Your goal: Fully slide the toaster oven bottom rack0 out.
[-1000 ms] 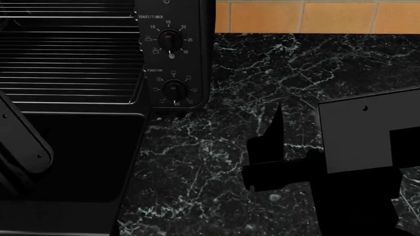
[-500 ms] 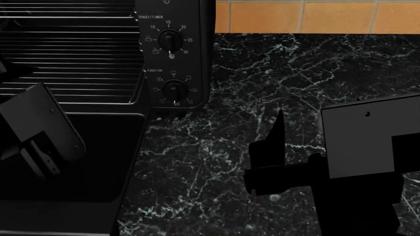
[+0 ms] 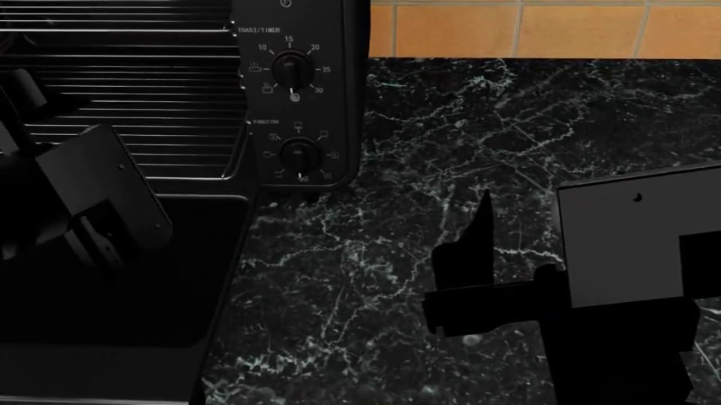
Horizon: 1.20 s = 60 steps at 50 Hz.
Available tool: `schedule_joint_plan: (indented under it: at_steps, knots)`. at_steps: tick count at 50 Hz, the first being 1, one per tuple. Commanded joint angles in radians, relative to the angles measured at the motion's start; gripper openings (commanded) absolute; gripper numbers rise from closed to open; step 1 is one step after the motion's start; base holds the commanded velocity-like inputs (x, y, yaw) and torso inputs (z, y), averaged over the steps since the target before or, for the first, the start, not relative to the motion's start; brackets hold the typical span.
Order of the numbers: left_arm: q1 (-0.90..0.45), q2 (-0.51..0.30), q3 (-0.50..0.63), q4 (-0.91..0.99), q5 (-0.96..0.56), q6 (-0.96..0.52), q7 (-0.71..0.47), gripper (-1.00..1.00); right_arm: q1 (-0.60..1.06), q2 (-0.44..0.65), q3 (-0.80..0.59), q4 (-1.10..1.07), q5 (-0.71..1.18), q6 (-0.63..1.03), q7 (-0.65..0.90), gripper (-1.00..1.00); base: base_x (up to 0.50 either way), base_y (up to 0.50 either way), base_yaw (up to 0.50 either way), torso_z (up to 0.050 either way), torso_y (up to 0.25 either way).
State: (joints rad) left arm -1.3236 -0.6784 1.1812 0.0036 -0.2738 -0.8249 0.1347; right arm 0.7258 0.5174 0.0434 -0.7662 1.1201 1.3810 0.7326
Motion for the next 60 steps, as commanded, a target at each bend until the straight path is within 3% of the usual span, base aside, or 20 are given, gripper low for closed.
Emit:
schedule_joint_plan:
  at_steps: [1,10,14,36,44,45,60]
  knots:
    - [0.003,0.066,0.008,-0.093,0.016,0.019,0.131,1.00,-0.002,-0.016,0.030,-0.003,-0.009,-0.007,-0.012,1.00,0.01,0.00,0.00,0.000,0.000]
    - [-0.072,0.042,0.065,-0.039,-0.027,-0.072,0.294,1.00,-0.003,-0.009,0.028,-0.001,-0.002,-0.015,-0.006,1.00,0.00,0.00,0.00,0.000,0.000]
    - [-0.104,0.050,0.074,-0.068,-0.012,-0.065,0.313,1.00,-0.014,-0.006,0.023,-0.002,-0.011,-0.032,-0.013,1.00,0.00,0.00,0.00,-0.004,0.000]
    - [-0.101,0.275,0.125,-0.658,0.097,0.269,0.317,1.00,-0.031,0.021,0.061,-0.020,0.051,-0.028,0.025,1.00,0.00,0.00,0.00,0.000,0.000]
    - [-0.080,0.295,0.132,-0.685,0.099,0.291,0.319,1.00,-0.034,0.028,0.076,-0.021,0.075,-0.030,0.038,1.00,0.00,0.00,0.00,-0.003,0.000]
    - [-0.079,0.287,0.129,-0.662,0.098,0.284,0.312,-1.00,-0.032,0.030,0.076,-0.021,0.078,-0.027,0.042,1.00,0.00,0.00,0.00,0.000,0.000]
    - [-0.090,0.144,0.110,-0.352,0.058,0.148,0.328,-1.00,-0.005,0.034,0.079,-0.017,0.125,-0.020,0.077,1.00,-0.01,0.00,0.01,-0.001,0.000]
